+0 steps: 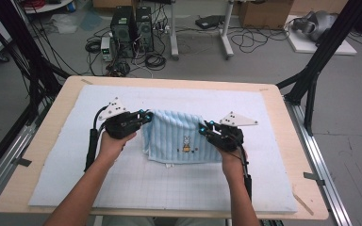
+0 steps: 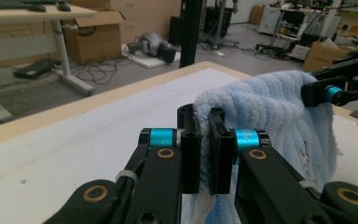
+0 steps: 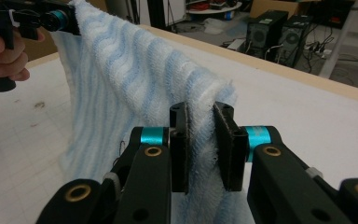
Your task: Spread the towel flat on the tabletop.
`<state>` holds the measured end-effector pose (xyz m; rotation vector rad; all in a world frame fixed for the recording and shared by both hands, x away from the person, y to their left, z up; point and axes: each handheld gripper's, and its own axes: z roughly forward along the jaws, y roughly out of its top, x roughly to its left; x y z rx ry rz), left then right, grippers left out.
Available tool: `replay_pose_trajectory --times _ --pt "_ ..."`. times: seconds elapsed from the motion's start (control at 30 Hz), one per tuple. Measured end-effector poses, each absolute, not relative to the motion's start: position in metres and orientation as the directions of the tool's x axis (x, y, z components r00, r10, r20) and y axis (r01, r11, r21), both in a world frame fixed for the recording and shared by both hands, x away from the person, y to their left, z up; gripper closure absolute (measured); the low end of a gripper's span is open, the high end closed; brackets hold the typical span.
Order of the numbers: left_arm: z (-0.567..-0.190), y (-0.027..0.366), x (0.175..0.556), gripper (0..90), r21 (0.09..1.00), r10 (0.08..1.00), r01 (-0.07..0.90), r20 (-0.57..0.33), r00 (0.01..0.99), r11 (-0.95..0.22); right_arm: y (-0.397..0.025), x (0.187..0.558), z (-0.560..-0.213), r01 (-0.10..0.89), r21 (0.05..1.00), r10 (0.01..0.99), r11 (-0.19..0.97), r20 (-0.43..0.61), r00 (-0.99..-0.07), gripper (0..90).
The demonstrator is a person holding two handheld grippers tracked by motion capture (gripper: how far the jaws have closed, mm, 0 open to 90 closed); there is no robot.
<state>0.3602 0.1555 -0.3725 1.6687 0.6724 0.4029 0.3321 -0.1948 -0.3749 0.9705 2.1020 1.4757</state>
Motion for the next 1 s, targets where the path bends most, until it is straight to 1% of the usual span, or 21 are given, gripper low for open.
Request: replay_pose_trajectory --times 0.17,0.23,0.3,0.47,0.73,0.87,0.9,0.93,0.97,1.0 --pt "-0.384 0.155 0.347 85.0 0.956 0.598 0.263 -0.134 0.79 -0.133 -0.197 0.317 -0.392 0.377 0.896 0.712 0.234 0.106 -0.694 78.7" --pt "-0.389 0.152 0.338 85.0 0.947 0.58 0.275 -0.132 0.804 -0.165 -0.198 0.313 -0.394 0.382 0.892 0.711 0.24 0.107 -0.695 79.2" --pt "-0.395 0.151 0.329 84.9 0.943 0.564 0.286 -0.145 0.813 -0.169 -0.204 0.301 -0.403 0.401 0.881 0.702 0.251 0.12 -0.702 79.8" --pt "-0.408 0.146 0.311 84.8 0.925 0.524 0.311 -0.157 0.837 -0.219 -0.211 0.286 -0.414 0.428 0.861 0.691 0.274 0.133 -0.71 79.9" --pt "-0.42 0.145 0.283 84.5 0.911 0.473 0.324 -0.175 0.863 -0.255 -0.216 0.26 -0.43 0.467 0.82 0.65 0.332 0.16 -0.743 79.9" --pt "-0.426 0.147 0.27 84.0 0.907 0.452 0.321 -0.173 0.875 -0.274 -0.218 0.247 -0.437 0.476 0.813 0.635 0.335 0.178 -0.751 79.7" --pt "-0.427 0.148 0.268 81.9 0.907 0.444 0.32 -0.176 0.878 -0.273 -0.218 0.244 -0.438 0.477 0.811 0.632 0.339 0.179 -0.754 79.7" --pt "-0.428 0.149 0.266 81.9 0.906 0.44 0.321 -0.177 0.88 -0.277 -0.219 0.241 -0.44 0.477 0.81 0.628 0.341 0.181 -0.757 79.4" --pt "-0.429 0.15 0.264 78.5 0.904 0.438 0.322 -0.178 0.881 -0.281 -0.22 0.238 -0.442 0.479 0.808 0.626 0.342 0.183 -0.758 79.2" --pt "-0.429 0.151 0.263 71.1 0.902 0.45 0.327 -0.177 0.876 -0.282 -0.22 0.236 -0.443 0.476 0.81 0.628 0.343 0.179 -0.757 78.9"
